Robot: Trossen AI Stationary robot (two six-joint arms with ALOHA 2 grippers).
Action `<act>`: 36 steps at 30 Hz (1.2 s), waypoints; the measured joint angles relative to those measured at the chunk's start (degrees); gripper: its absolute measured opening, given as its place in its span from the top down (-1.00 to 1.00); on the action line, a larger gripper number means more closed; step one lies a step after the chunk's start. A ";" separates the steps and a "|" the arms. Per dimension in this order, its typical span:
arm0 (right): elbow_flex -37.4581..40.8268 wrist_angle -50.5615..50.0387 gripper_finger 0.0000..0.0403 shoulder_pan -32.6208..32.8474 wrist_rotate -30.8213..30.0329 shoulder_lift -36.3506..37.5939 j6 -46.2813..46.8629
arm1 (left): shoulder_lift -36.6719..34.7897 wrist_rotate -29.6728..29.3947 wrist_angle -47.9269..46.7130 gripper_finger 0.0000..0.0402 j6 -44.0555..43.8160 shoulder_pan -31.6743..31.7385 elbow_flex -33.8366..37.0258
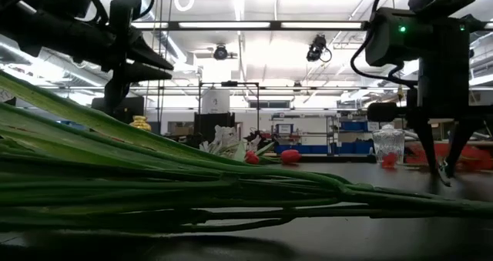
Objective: Sort flowers into vase by color
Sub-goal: Put the right red flower into the transparent vase
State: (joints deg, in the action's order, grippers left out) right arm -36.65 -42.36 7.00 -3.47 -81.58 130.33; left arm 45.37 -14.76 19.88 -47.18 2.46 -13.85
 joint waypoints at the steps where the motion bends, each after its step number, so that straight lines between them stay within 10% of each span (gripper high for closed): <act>1: -0.14 0.15 0.63 0.55 -0.31 -0.02 0.37 | -0.01 0.00 0.57 0.58 0.00 0.00 0.00; 36: -1.21 8.74 0.64 7.95 -0.62 -4.15 -5.67 | -0.01 0.02 2.43 0.58 -1.61 -0.07 -0.02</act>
State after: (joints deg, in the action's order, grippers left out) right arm -37.87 -33.61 14.96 -4.08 -85.73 124.65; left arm 45.36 -14.74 22.31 -48.79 2.39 -13.87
